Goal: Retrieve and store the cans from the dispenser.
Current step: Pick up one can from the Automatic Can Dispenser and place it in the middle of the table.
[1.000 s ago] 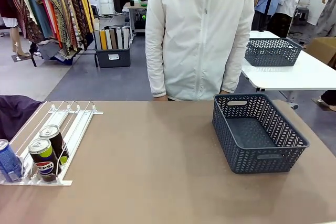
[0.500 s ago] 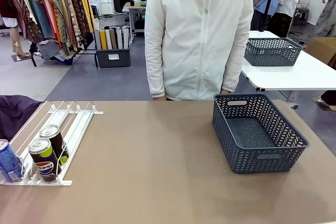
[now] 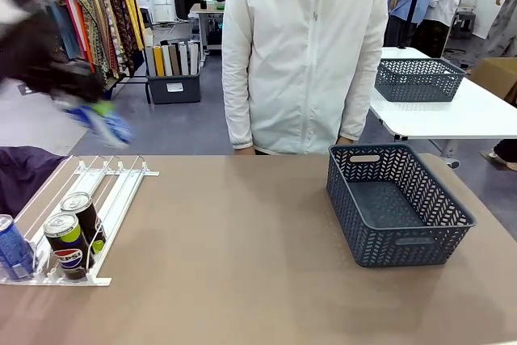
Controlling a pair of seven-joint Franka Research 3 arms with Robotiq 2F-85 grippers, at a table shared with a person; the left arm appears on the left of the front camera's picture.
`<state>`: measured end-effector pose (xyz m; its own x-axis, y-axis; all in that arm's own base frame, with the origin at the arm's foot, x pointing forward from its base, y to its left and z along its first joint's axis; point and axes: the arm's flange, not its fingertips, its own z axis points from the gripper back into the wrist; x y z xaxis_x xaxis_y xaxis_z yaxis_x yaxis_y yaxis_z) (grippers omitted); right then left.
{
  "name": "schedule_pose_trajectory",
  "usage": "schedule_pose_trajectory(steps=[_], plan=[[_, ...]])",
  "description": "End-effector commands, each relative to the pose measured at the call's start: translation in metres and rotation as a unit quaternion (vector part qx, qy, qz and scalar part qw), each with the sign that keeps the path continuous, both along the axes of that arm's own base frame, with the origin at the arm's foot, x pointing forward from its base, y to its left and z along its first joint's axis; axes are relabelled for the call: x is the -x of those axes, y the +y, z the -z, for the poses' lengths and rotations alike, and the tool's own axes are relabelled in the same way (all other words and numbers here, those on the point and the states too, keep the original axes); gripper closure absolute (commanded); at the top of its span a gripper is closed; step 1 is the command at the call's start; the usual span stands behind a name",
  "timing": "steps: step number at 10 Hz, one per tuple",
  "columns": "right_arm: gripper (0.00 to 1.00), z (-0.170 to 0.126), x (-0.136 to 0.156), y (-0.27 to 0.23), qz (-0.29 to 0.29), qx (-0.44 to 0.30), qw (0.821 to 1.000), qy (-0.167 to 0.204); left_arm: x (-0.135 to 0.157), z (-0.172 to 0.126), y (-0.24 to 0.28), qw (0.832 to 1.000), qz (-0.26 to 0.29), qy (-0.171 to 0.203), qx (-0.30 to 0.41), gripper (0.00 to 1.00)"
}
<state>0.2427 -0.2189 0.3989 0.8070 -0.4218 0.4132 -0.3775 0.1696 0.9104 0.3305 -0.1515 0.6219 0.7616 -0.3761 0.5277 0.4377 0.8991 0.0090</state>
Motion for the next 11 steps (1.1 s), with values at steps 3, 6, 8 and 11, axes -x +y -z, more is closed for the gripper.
schedule_pose_trajectory(steps=[3,6,8,11], plan=[[0.00,-0.004,0.001,-0.001,-0.004,-0.001,1.000,0.002,-0.058,0.104,-0.188,0.985,0.139,0.082,-0.062,1.00],[0.00,-0.004,0.001,-0.001,-0.004,-0.001,1.000,0.002,-0.065,0.199,-0.254,0.972,0.154,0.126,-0.126,1.00],[0.00,-0.004,0.001,-0.001,-0.004,-0.001,1.000,0.002,-0.068,0.224,-0.263,0.967,0.158,0.140,-0.144,1.00],[0.00,-0.004,0.001,-0.001,-0.004,-0.001,1.000,0.002,-0.070,0.226,-0.263,0.964,0.158,0.151,-0.152,1.00]])
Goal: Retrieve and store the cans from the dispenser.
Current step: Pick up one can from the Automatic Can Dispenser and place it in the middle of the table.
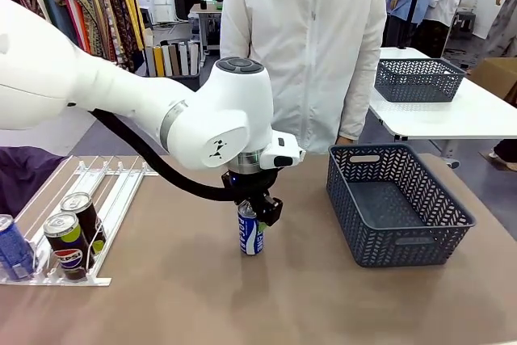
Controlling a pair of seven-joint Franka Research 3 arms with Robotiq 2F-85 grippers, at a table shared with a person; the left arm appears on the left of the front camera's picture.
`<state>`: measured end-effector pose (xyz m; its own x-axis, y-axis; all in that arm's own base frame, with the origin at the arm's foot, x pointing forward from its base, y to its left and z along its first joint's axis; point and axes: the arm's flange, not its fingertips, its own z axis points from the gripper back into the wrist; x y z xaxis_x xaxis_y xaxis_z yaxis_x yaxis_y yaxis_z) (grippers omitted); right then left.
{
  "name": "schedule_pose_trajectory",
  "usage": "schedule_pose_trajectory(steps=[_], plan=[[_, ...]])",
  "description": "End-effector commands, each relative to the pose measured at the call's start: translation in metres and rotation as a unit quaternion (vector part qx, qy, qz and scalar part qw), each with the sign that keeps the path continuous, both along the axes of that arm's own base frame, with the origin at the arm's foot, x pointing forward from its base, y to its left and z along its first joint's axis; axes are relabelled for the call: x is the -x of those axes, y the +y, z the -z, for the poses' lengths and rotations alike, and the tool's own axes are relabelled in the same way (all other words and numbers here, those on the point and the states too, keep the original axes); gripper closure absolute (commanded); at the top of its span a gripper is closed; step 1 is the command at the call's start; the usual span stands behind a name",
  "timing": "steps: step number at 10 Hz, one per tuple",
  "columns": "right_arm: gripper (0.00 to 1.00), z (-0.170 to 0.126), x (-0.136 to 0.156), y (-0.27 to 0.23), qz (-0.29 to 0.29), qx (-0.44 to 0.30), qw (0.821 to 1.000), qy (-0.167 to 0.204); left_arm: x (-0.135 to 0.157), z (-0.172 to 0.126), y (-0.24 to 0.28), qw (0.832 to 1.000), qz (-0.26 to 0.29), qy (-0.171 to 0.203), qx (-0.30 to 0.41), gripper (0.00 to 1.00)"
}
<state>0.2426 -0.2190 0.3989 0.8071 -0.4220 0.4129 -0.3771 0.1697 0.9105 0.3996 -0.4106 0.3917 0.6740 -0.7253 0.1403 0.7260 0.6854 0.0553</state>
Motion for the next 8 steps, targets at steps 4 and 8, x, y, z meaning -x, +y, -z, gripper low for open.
schedule_pose_trajectory(steps=[4,8], plan=[[0.00,-0.004,0.001,-0.001,-0.004,-0.001,1.000,0.001,-0.001,-0.006,-0.002,1.000,0.002,-0.006,-0.006,0.02],[0.00,-0.004,0.001,-0.001,-0.004,-0.001,1.000,0.001,0.019,-0.067,0.028,0.997,0.002,-0.052,0.060,0.00]])
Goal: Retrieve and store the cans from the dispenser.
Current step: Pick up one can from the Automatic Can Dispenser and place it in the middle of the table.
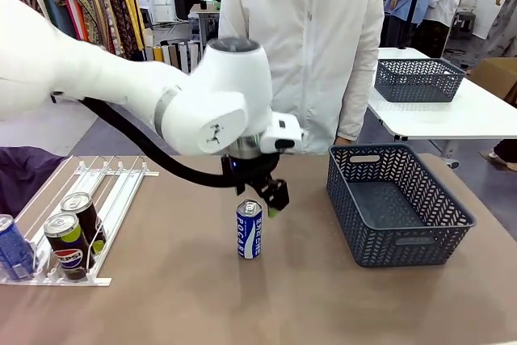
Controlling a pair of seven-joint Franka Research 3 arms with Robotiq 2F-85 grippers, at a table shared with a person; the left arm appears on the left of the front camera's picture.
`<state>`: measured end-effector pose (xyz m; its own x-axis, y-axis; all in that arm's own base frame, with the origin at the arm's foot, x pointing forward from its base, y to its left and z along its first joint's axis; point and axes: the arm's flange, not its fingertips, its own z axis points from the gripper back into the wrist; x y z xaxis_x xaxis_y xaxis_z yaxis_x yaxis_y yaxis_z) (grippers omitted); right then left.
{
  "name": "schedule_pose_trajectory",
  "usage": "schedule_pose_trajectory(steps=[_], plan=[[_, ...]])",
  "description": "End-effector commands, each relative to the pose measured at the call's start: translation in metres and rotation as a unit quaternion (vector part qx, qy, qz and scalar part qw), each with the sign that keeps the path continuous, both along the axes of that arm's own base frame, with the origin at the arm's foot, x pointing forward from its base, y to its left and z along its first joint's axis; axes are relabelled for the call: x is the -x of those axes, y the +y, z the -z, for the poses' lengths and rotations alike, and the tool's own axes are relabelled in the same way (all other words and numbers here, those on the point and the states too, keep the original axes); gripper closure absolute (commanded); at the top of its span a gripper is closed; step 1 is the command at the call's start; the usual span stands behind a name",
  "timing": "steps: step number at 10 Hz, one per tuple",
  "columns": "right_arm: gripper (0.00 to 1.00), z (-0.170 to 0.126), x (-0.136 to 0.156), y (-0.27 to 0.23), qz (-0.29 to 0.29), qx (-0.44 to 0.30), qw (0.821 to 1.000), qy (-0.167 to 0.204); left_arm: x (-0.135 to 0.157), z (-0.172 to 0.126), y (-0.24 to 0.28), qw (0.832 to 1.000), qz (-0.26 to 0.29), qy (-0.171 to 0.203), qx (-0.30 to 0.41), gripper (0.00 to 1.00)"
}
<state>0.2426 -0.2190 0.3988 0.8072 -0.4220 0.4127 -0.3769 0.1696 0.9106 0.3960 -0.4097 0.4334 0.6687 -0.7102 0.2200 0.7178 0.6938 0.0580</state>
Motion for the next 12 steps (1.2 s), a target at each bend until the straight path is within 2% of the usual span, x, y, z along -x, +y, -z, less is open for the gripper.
schedule_pose_trajectory(steps=[1,3,4,5,6,7,8,9,10,11,12], plan=[[0.00,-0.004,0.001,-0.001,-0.004,-0.001,1.000,0.001,0.030,-0.065,0.056,0.998,0.008,-0.027,0.062,0.00],[0.00,-0.004,0.001,-0.001,-0.004,-0.001,1.000,0.001,0.070,-0.128,0.141,0.993,0.029,-0.054,0.103,0.00],[0.00,-0.004,0.001,-0.001,-0.004,-0.001,1.000,0.001,0.082,-0.148,0.197,0.986,-0.003,-0.092,0.141,0.00],[0.00,-0.004,0.001,-0.001,-0.004,-0.001,1.000,0.001,0.089,-0.165,0.269,0.979,-0.033,-0.081,0.182,0.00],[0.00,-0.004,0.001,-0.001,-0.004,-0.001,1.000,0.001,0.091,-0.170,0.332,0.973,-0.070,-0.065,0.211,0.00],[0.00,-0.004,0.001,-0.001,-0.004,-0.001,1.000,0.001,0.090,-0.168,0.393,0.961,-0.098,-0.026,0.258,0.00],[0.00,-0.004,0.001,-0.001,-0.004,-0.001,1.000,0.001,0.088,-0.157,0.450,0.940,-0.126,0.008,0.317,0.00],[0.00,-0.004,0.001,-0.001,-0.004,-0.001,1.000,0.001,0.088,-0.135,0.503,0.915,-0.124,0.059,0.379,0.00],[0.00,-0.004,0.001,-0.001,-0.004,-0.001,1.000,0.001,0.095,-0.112,0.542,0.887,-0.109,0.077,0.442,0.00],[0.00,-0.004,0.001,-0.001,-0.004,-0.001,1.000,0.001,0.101,-0.088,0.574,0.857,-0.134,0.085,0.489,0.00],[0.00,-0.004,0.001,-0.001,-0.004,-0.001,1.000,0.001,0.107,-0.068,0.597,0.833,-0.183,0.080,0.516,0.00]])
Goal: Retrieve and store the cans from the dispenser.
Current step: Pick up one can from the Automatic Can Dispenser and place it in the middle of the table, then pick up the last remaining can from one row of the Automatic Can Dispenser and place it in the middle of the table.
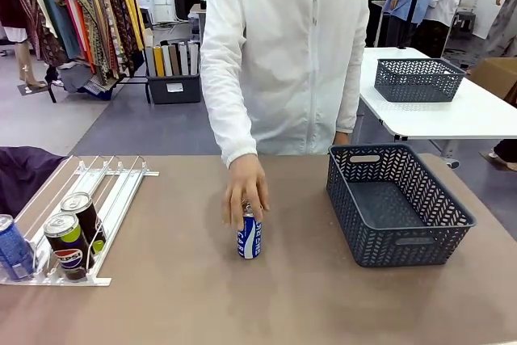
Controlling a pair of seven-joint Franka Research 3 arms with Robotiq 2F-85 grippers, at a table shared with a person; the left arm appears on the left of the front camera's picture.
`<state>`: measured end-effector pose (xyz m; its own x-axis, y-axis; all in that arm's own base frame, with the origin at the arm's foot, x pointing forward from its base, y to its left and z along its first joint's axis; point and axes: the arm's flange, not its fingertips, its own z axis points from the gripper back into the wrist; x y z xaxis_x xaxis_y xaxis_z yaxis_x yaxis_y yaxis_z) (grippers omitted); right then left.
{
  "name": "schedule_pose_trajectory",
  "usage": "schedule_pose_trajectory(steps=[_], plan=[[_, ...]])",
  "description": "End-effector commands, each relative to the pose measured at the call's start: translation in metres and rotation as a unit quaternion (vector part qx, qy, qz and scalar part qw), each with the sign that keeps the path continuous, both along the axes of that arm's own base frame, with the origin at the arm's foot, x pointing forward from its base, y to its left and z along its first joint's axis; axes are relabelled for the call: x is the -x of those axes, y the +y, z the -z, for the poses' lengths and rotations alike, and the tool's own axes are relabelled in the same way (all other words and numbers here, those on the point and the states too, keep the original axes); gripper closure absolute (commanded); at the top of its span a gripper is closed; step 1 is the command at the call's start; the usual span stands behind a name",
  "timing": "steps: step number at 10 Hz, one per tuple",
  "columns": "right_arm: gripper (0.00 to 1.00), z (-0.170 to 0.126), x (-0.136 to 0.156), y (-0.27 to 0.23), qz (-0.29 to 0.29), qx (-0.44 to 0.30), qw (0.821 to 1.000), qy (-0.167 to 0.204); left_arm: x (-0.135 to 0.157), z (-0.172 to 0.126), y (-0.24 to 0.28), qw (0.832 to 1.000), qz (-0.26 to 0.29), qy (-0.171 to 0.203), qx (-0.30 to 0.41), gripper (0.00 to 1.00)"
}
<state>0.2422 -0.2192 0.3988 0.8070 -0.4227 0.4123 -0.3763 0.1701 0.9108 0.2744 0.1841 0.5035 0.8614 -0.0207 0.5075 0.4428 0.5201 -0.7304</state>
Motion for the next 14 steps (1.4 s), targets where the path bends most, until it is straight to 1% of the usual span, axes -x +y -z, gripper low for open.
schedule_pose_trajectory(steps=[1,2,3,12,13,14], plan=[[0.00,-0.004,0.001,0.000,-0.005,-0.001,1.000,0.001,-0.008,0.016,0.021,0.995,-0.062,0.026,0.067,0.00],[0.00,-0.004,0.001,0.000,-0.005,-0.001,1.000,0.001,-0.004,0.020,0.025,0.995,-0.065,0.021,0.071,0.00],[0.00,-0.004,0.001,0.000,-0.005,-0.001,1.000,0.001,0.001,0.018,0.021,0.998,-0.035,0.020,0.039,0.00],[0.00,-0.004,0.001,0.000,-0.005,-0.001,1.000,0.001,0.001,0.018,0.021,0.998,-0.035,0.020,0.039,0.00],[0.00,-0.004,0.001,0.000,-0.005,-0.001,1.000,0.001,0.003,0.019,0.019,0.998,-0.041,0.032,0.031,0.00],[0.00,-0.004,0.001,0.000,-0.005,-0.001,1.000,0.001,0.003,0.004,0.008,0.996,-0.041,0.050,-0.058,0.00]])
